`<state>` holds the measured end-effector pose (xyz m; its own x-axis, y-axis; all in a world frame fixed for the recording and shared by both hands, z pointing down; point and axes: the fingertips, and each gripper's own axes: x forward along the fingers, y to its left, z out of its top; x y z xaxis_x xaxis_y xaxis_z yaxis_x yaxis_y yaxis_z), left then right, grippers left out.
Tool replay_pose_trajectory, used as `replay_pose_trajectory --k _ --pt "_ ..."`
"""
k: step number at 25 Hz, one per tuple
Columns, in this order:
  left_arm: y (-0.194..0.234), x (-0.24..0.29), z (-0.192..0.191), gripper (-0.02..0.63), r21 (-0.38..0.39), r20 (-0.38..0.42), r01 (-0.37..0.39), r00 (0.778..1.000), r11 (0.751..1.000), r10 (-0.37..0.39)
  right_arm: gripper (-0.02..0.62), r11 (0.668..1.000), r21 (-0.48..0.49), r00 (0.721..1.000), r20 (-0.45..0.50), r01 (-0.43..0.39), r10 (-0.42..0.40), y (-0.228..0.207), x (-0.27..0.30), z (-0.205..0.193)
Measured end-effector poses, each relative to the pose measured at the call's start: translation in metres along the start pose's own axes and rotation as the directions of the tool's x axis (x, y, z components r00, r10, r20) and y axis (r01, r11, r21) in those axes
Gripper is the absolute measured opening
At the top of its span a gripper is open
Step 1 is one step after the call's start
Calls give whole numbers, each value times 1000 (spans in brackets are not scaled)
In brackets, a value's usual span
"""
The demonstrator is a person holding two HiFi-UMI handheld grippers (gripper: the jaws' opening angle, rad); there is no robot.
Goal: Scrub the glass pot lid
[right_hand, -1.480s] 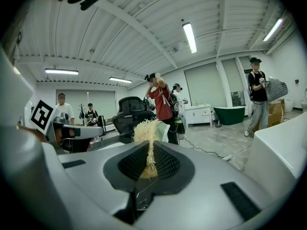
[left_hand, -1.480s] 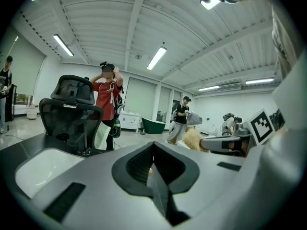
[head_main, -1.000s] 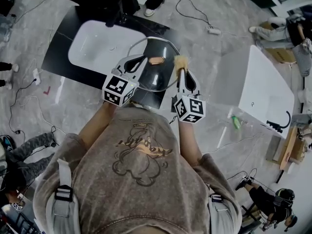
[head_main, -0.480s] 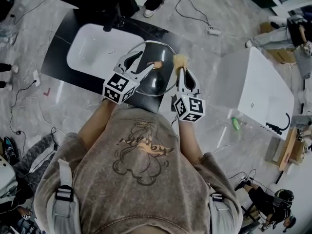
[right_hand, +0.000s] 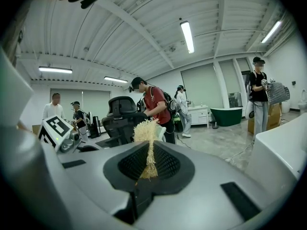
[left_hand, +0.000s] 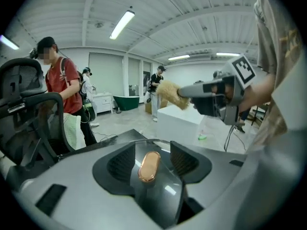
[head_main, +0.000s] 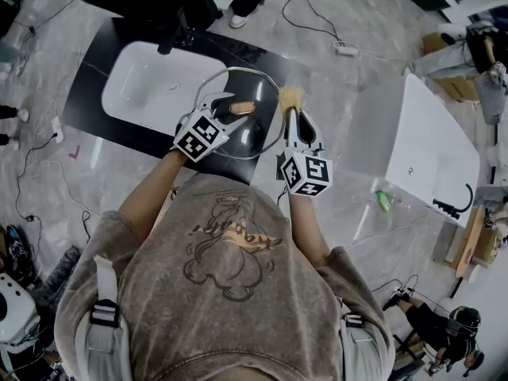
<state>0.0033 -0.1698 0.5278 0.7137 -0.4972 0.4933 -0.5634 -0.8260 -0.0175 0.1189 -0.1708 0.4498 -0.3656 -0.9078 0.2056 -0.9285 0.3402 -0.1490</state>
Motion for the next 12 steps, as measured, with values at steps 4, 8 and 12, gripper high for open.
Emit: replay_pose_trajectory --k 4,8,12 --pt "-3 26 -30 242 72 -107 39 994 997 -31 37 1000 10 1000 -9 11 -11 -5 -3 -6" --pt "-1 49 -51 242 98 -171 57 984 994 -40 37 999 20 1000 -16 26 -25 -10 -6 -10" --pt "1 64 -55 236 114 -186 49 982 992 -27 37 999 31 999 -22 44 -43 -17 -14 -13"
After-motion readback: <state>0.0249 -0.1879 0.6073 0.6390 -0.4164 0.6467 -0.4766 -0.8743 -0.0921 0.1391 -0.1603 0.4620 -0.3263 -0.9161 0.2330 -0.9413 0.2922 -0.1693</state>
